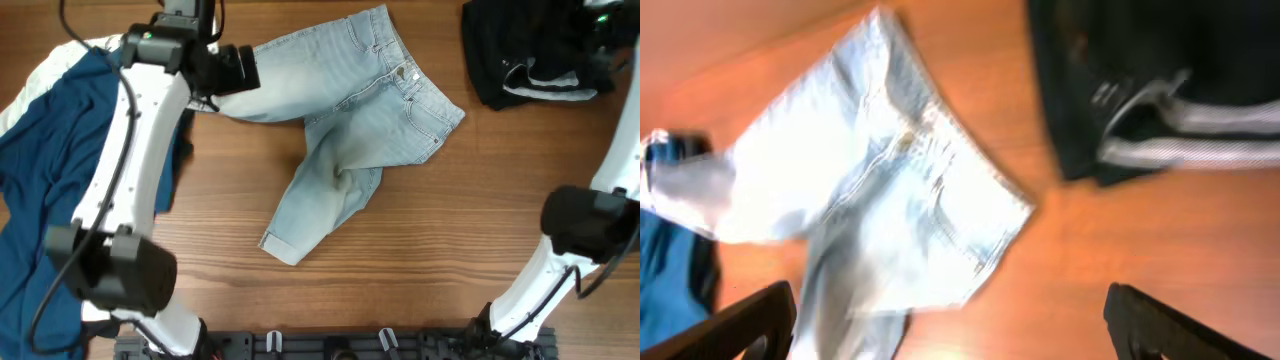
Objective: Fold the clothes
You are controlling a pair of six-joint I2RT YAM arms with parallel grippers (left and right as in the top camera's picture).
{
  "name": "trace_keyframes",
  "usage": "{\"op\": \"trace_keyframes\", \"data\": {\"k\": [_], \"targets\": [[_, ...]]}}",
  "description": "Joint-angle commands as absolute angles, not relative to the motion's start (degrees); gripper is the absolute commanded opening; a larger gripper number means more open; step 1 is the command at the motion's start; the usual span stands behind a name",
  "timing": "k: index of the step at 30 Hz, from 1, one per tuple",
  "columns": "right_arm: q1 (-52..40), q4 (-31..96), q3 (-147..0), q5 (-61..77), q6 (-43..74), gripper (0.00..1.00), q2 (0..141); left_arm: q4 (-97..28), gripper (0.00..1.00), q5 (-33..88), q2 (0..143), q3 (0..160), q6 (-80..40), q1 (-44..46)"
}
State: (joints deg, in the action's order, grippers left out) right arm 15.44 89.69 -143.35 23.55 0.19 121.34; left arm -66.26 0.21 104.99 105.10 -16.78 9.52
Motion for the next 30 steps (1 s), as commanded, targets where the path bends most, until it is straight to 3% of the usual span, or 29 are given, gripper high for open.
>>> {"op": "trace_keyframes", "data": {"k": [1,5,9,14,18,22,24,25,26,27,30], "targets": [[11.75,92.16,-139.59,22.94,2.09,0.99,124.25,-73.91,1.00,5.56,104.03,103.31,-18.74,11.73],[9.32,88.77,-126.63,21.65,3.07,0.99,124.27,-76.31,1.00,5.52,104.03,94.13,-19.84,15.66],[6.57,78.24,-112.97,21.23,2.92,0.99,124.27,-70.39,1.00,6.17,104.03,78.61,-16.12,19.25],[3.73,73.82,-109.10,18.81,2.96,1.00,124.27,-59.51,0.94,10.76,104.03,66.57,-5.13,19.77],[3.70,72.90,-109.10,18.81,2.98,0.99,124.27,-51.94,0.80,12.69,104.05,61.93,6.11,19.77],[3.70,72.82,-109.10,18.81,2.98,1.00,124.27,-48.10,0.78,14.48,104.16,58.67,15.09,19.77],[3.70,72.62,-109.10,18.79,2.98,0.99,124.27,-47.24,0.65,15.86,104.25,58.15,16.75,19.77],[3.70,72.62,-109.10,18.76,2.98,0.99,124.27,-46.76,0.52,16.97,104.25,58.13,16.75,19.77],[3.70,72.58,-109.10,18.76,2.98,0.99,124.27,-46.28,0.19,17.80,104.25,58.13,16.71,19.77],[3.70,72.18,-109.10,18.79,3.01,1.00,124.27,-46.19,0.04,18.59,104.25,58.13,16.62,19.77],[3.70,71.55,-109.10,18.79,3.03,0.99,124.27,-47.09,0.04,19.09,104.22,58.19,14.28,19.68]]}}
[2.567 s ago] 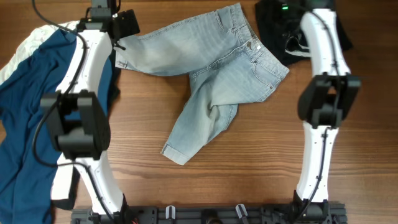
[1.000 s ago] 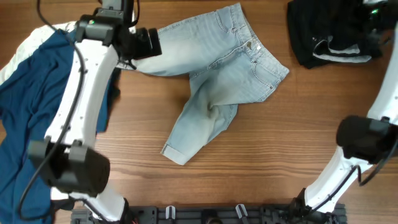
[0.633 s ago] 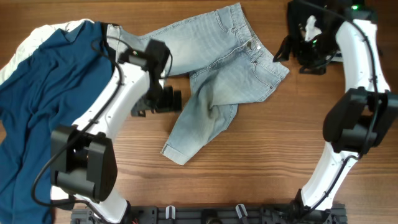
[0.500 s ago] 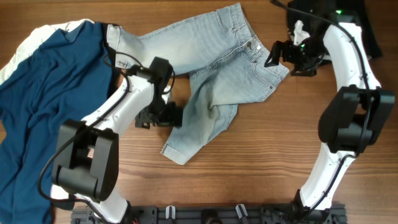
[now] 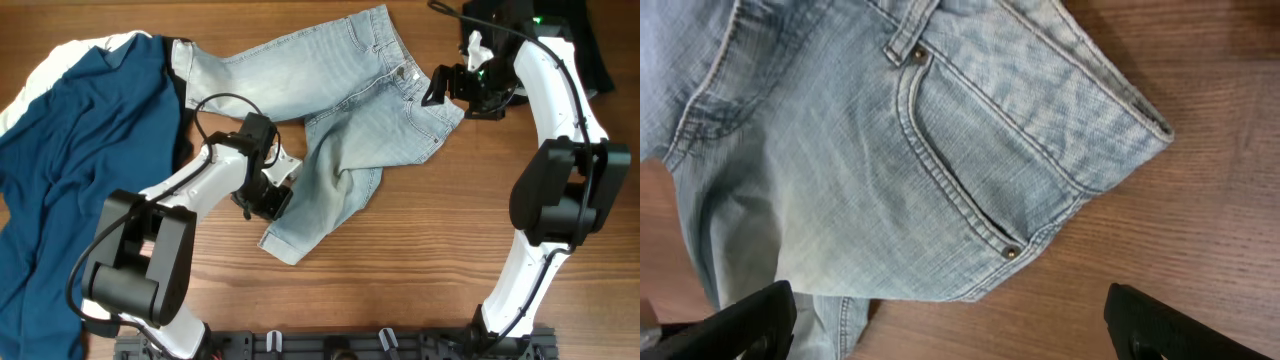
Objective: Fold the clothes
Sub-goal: 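Grasp the jeans leg with the left gripper and pull it left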
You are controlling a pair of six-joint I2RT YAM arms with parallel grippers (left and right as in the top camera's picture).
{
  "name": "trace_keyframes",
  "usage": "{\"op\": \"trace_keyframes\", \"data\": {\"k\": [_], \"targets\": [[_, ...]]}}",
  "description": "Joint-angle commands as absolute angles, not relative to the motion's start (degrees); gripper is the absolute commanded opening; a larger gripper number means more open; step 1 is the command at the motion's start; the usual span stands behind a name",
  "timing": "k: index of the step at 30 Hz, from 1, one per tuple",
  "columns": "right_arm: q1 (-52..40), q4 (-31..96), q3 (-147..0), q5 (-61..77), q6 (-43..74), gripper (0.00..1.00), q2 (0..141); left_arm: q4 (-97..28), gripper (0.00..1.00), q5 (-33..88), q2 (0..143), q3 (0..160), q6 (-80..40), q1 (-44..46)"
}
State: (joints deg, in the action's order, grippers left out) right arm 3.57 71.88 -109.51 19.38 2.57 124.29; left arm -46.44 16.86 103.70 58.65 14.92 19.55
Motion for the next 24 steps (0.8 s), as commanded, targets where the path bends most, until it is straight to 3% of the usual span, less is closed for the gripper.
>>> {"op": "trace_keyframes", "data": {"k": [1,5,8,14,15,17,18,22,24], "targets": [[3.70,71.55,-109.10,18.81,3.01,1.00,124.27,-47.13,0.04,19.07,103.92,58.39,12.84,19.27],[3.70,71.64,-109.10,18.83,3.01,0.99,124.27,-50.02,0.04,17.08,100.18,68.95,8.10,9.37],[3.70,71.35,-109.10,18.83,2.98,1.00,124.27,-41.78,0.04,14.96,99.31,74.41,8.75,3.66],[3.70,71.00,-109.10,18.81,2.98,0.99,124.27,-33.26,0.06,-1.65,101.21,74.43,9.82,-0.01],[3.70,71.05,-109.10,18.81,3.01,0.99,124.27,-32.18,0.14,-3.40,101.21,74.43,8.97,-0.40],[3.70,71.40,-108.66,17.41,3.53,0.99,124.27,-31.64,0.89,-4.14,101.19,75.02,0.60,-1.54],[3.70,71.35,-107.83,16.12,4.80,0.99,124.27,-34.24,1.00,-3.38,101.03,75.88,-3.11,-1.67],[3.70,65.45,-100.33,16.05,6.42,0.97,124.27,-51.27,1.00,15.75,100.20,77.10,-5.17,-0.36],[3.53,61.58,-97.36,16.05,7.51,0.96,124.27,-58.04,1.00,16.05,100.20,76.86,-4.23,1.58]]}}
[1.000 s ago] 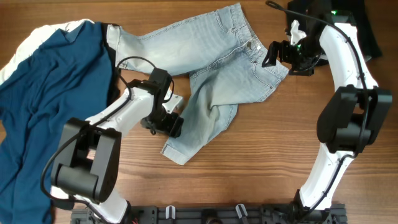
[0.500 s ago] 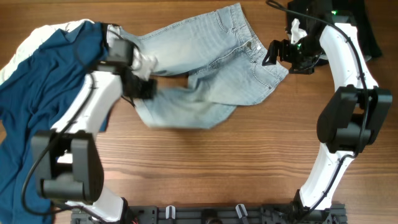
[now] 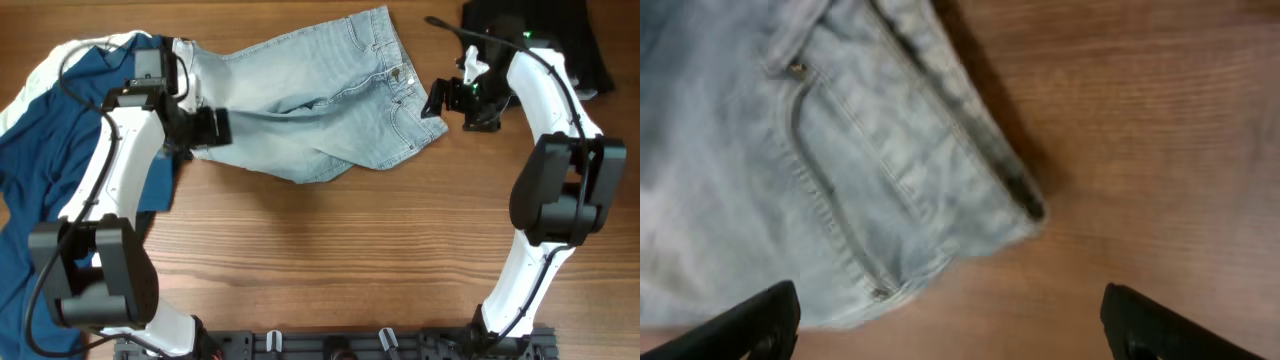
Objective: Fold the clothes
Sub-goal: 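Grasp the jeans leg with the left gripper and pull it left, then stretch the jeans flat between left and right grippers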
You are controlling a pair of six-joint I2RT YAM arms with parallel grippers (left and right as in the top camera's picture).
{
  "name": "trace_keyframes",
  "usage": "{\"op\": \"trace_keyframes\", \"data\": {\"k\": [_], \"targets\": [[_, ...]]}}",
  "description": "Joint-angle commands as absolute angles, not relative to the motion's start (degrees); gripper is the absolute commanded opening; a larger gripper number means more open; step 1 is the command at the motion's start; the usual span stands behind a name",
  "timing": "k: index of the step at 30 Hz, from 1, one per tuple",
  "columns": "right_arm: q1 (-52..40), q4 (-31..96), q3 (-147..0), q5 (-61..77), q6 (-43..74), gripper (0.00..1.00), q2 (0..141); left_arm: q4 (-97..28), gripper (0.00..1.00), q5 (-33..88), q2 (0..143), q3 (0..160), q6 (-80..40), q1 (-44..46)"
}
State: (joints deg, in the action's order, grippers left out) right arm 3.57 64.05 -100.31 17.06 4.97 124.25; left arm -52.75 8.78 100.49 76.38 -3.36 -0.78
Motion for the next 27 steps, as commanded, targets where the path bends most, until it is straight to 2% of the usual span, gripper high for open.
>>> {"op": "trace_keyframes", "data": {"k": [1,6,9,11,14,16,18,20,22,23,24,25,26,27], "targets": [[3.33,59.55,-95.85,16.05,7.53,0.96,124.27,-59.81,1.00,16.05,100.20,76.29,-2.92,3.09],[0.86,52.60,-90.96,16.05,8.51,0.91,124.27,-52.71,0.98,13.67,100.31,67.37,2.79,12.73],[-0.60,48.62,-88.95,16.03,11.70,0.79,124.29,-44.95,0.89,13.47,100.31,66.39,0.95,15.81],[-0.69,48.38,-88.90,16.05,12.16,0.77,124.27,-39.64,0.89,12.86,100.90,66.35,0.32,18.72],[-0.69,47.62,-88.90,16.05,12.14,0.77,124.27,-38.26,0.89,12.78,104.57,66.35,-2.57,21.78],[-0.69,47.40,-88.90,16.03,12.14,0.77,124.27,-38.52,0.90,14.17,106.61,66.35,2.35,25.45],[-0.69,47.33,-88.90,16.05,12.12,0.77,124.27,-38.28,0.93,5.80,107.81,66.35,4.73,30.11],[-0.69,47.16,-88.90,16.03,12.12,0.77,124.27,-37.43,0.92,0.21,109.86,66.35,4.80,31.77],[-0.69,47.16,-88.90,16.05,12.12,0.77,124.27,-35.86,0.82,-1.23,112.14,66.35,5.91,31.77],[-0.69,47.13,-88.90,16.05,12.14,0.76,124.27,-34.89,0.72,-4.93,113.78,66.35,5.74,31.77],[-0.69,47.22,-88.90,16.05,12.12,0.66,124.27,-34.72,0.49,-8.16,114.26,66.35,4.95,31.75],[-0.69,47.51,-88.90,16.05,12.14,0.37,124.27,-34.65,0.10,-12.73,114.21,66.39,0.54,31.33],[-0.69,47.77,-88.90,16.08,12.21,0.16,124.27,-35.33,0.04,-16.64,113.54,66.43,-5.19,30.55],[-0.69,47.88,-88.92,16.08,12.64,0.04,124.27,-36.82,0.04,-17.02,112.49,66.48,-7.86,29.67]]}}
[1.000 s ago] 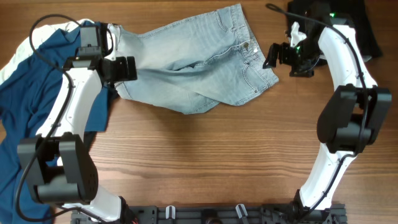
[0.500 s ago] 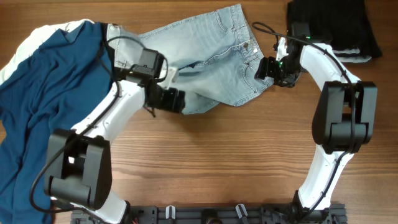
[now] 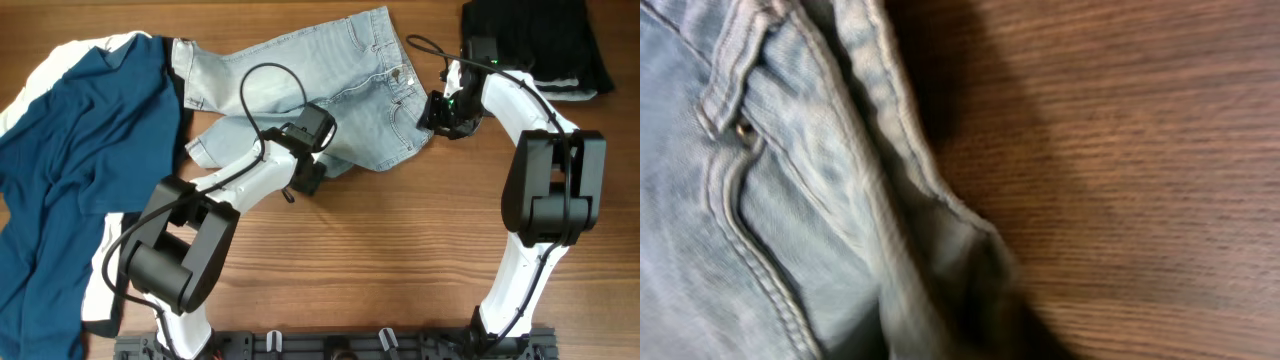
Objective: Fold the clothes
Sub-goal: 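Stretch the jeans flat between left and right grippers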
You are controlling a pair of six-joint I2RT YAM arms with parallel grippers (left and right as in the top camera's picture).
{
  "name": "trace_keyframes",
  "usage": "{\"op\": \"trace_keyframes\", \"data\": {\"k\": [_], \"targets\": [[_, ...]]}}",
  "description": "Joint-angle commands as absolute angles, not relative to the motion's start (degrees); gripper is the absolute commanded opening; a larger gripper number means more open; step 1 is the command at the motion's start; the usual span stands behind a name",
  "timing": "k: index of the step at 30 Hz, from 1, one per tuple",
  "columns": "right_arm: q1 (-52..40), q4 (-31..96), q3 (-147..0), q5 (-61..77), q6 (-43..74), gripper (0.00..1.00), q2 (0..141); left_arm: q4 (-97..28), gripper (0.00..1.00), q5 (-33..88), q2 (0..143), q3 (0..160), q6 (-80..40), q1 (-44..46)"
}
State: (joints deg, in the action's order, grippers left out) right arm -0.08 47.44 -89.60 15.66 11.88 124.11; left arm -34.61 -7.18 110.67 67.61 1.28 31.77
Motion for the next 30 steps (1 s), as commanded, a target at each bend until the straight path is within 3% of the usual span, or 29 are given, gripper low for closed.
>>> {"op": "trace_keyframes", "data": {"k": [1,8,11,17,18,20,22,23,26,30], "targets": [[-0.67,48.21,-88.92,16.05,13.72,0.04,124.09,-38.92,0.04,-16.99,111.42,66.81,-10.02,28.97],[2.15,67.40,-96.99,13.69,9.52,0.04,110.17,-66.06,0.04,-16.80,95.83,78.98,-13.72,25.96],[2.13,74.28,-97.41,9.02,9.15,0.04,103.96,-67.13,0.04,-15.66,91.00,80.34,-13.74,25.43],[2.11,69.76,-97.17,8.56,9.21,0.04,107.42,-61.36,0.04,-6.24,97.60,73.91,-15.86,19.55],[2.11,69.69,-97.10,8.56,9.19,0.04,107.87,-58.28,0.11,-4.82,98.43,72.60,-15.49,17.52],[2.11,69.69,-97.06,8.56,9.17,0.04,108.44,-51.68,0.58,-2.02,100.44,70.87,-10.92,12.53],[2.11,69.43,-97.06,8.54,9.17,0.04,108.44,-47.59,0.77,1.78,102.72,70.72,-4.43,8.21],[2.11,69.21,-97.06,8.51,9.17,0.04,108.44,-45.19,0.83,5.21,104.27,70.72,0.43,5.87],[2.11,69.36,-97.06,8.49,9.17,0.04,108.44,-41.50,0.87,12.14,109.21,70.72,8.93,0.97],[2.13,69.08,-97.06,8.45,9.15,0.04,108.44,-41.52,0.82,23.09,116.14,70.72,13.61,-1.37]]}}
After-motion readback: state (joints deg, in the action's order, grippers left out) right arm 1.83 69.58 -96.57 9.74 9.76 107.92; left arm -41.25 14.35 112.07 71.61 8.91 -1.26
